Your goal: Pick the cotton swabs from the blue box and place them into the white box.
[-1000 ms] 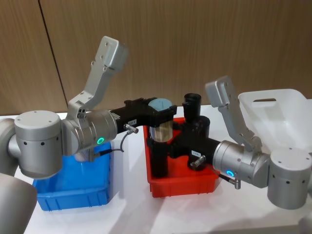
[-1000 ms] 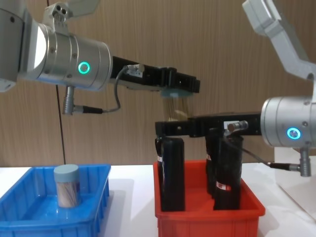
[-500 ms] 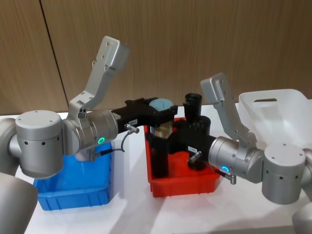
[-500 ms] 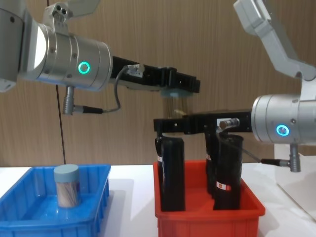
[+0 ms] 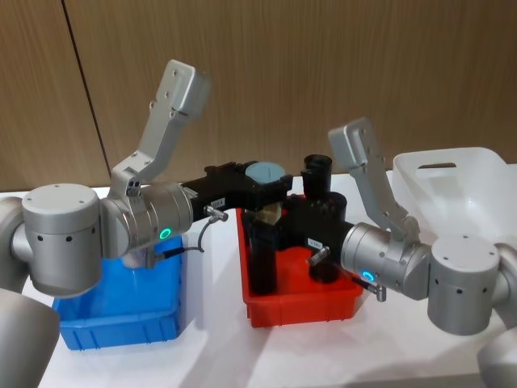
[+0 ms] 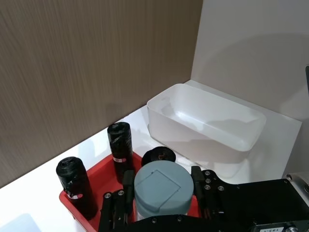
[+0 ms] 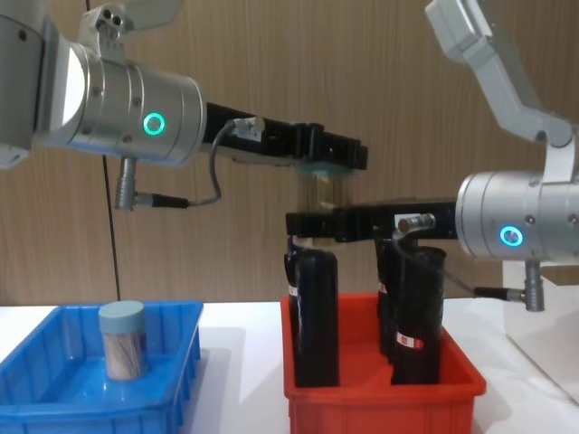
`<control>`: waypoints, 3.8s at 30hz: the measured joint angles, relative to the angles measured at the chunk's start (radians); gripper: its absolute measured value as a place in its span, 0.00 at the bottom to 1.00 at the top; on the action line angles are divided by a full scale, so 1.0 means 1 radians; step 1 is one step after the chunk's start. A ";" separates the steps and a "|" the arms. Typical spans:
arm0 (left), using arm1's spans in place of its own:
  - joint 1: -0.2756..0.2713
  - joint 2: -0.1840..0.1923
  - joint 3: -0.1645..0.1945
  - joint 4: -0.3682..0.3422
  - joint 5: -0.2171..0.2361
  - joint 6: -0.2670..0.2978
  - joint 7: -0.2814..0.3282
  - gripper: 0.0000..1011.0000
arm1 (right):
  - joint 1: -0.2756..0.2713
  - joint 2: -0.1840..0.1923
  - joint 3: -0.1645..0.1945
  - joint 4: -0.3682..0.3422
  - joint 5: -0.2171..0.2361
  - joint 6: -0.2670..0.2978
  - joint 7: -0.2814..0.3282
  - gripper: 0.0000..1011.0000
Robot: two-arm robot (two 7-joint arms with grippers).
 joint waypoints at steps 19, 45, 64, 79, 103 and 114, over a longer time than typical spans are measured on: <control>0.000 0.000 0.000 0.000 0.000 0.001 0.000 0.99 | 0.005 0.001 -0.001 0.005 0.016 -0.011 -0.016 0.63; 0.000 0.000 0.000 0.000 0.000 0.001 0.000 0.99 | -0.022 0.042 0.043 0.001 0.019 -0.082 -0.178 0.63; 0.000 0.000 0.000 0.000 0.000 0.001 0.000 0.99 | -0.010 0.093 0.116 0.042 0.004 -0.137 -0.296 0.63; 0.000 0.000 0.000 0.000 0.000 0.001 0.000 0.99 | 0.033 0.129 0.178 0.142 -0.022 -0.140 -0.373 0.63; 0.000 0.000 0.000 0.000 0.000 0.001 0.000 0.99 | 0.129 0.150 0.231 0.386 -0.062 -0.101 -0.403 0.63; 0.000 0.000 0.000 0.000 0.000 0.001 0.000 0.99 | 0.151 0.153 0.243 0.450 -0.067 -0.105 -0.396 0.85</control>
